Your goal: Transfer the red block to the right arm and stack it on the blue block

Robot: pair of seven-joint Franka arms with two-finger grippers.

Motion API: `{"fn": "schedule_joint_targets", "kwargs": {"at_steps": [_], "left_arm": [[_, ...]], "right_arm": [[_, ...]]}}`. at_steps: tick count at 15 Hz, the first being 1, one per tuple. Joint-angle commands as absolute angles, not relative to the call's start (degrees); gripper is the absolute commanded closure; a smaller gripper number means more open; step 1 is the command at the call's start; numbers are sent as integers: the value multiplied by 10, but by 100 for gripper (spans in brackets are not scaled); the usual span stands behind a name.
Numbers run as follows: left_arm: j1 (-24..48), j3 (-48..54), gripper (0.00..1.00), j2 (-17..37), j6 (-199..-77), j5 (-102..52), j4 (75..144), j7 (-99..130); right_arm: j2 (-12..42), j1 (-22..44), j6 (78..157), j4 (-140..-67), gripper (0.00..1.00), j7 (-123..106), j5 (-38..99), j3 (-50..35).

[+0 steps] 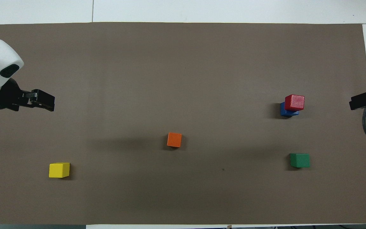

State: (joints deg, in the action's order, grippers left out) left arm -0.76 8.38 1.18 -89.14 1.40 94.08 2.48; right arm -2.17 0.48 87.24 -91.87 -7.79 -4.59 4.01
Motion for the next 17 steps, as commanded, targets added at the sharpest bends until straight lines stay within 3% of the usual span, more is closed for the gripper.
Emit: {"fn": "schedule_joint_targets", "kwargs": {"at_steps": [1, 5, 17], "left_arm": [[29, 49, 0, 5, -887, 8, 941, 27], [37, 33, 0, 11, -893, -7, 937, 62], [24, 38, 0, 6, -889, -6, 938, 62]], "right_arm": [[-16, -20, 870, -906, 0, -93, -26, 25], [-3, -23, 818, -872, 0, -94, -26, 25], [-8, -23, 835, -882, 0, -67, 5, 32]]}}
